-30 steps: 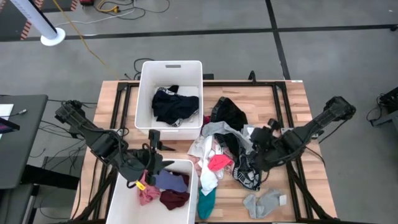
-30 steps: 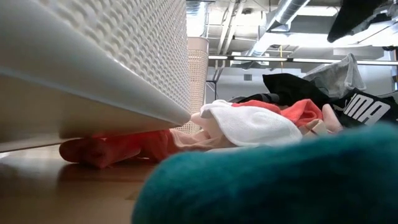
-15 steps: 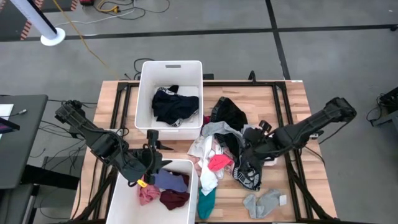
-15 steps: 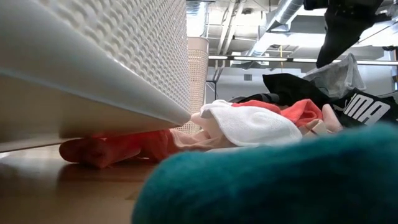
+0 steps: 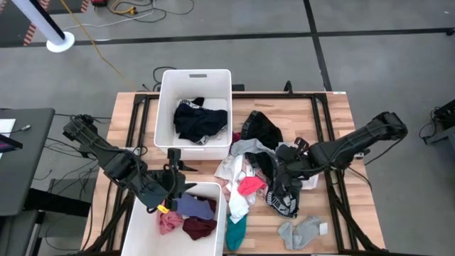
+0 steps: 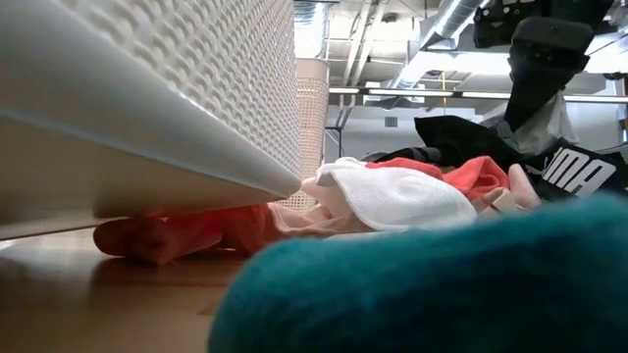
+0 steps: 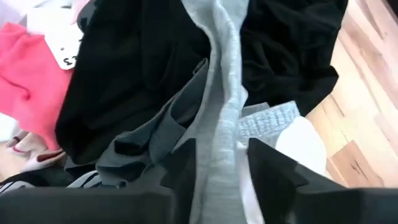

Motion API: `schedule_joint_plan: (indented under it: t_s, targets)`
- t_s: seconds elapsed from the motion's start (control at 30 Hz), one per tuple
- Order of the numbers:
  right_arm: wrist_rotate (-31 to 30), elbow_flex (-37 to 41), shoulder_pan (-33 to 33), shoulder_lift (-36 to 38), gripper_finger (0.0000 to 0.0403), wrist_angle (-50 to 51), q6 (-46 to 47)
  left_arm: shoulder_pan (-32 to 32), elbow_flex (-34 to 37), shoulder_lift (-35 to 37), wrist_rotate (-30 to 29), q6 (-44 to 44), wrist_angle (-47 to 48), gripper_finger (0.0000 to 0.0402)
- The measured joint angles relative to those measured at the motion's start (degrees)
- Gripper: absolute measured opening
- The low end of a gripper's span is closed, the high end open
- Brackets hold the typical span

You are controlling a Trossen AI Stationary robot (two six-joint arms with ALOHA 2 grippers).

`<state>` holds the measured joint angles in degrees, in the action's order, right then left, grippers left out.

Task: Sort clothes
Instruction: Put the gray sock into the top white laundry bin

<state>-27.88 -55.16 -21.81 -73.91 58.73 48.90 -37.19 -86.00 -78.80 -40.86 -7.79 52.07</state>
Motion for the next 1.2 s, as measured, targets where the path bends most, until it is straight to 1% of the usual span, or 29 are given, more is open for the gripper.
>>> schedule_joint_plan:
  t_s: [0.07,0.2,0.27,0.53,0.67,0.8,1.1,1.2]
  targets:
    - [0.0,0.0,-0.32,0.0,0.0115,-1.03,-1.23,0.0,0.0,0.0,0.0,0.01,-0.02,0.0194]
    - [0.5,0.0,-0.72,0.0,0.0028,-3.24,-4.37,0.0,0.0,0.0,0.0,0.02,-0.02,0.0194]
    - [1.03,0.0,-0.74,0.0,0.0011,-4.03,-5.68,0.0,0.0,0.0,-0.02,0.02,-0.02,0.0194]
    - [1.05,-0.12,-1.97,0.5,0.0004,-4.09,-5.94,-0.01,0.0,0.0,-0.04,0.02,-0.04,0.0194]
    - [0.61,-2.59,-3.12,0.52,0.0002,-2.49,-6.1,-0.02,0.0,0.0,-0.04,0.07,-0.04,0.0194]
    - [-1.65,-5.84,-4.9,0.56,0.0001,-2.05,-7.34,-0.02,0.0,0.0,-0.07,0.38,-0.04,0.0194]
    - [-9.7,-12.83,-9.22,0.57,0.0001,0.59,-9.49,-0.02,0.0,-0.03,-0.07,0.42,-0.07,0.0194]
    - [-11.56,-14.36,-10.49,0.55,0.0,0.91,-10.42,-0.02,0.0,-0.03,-0.07,0.88,-0.07,0.0194]
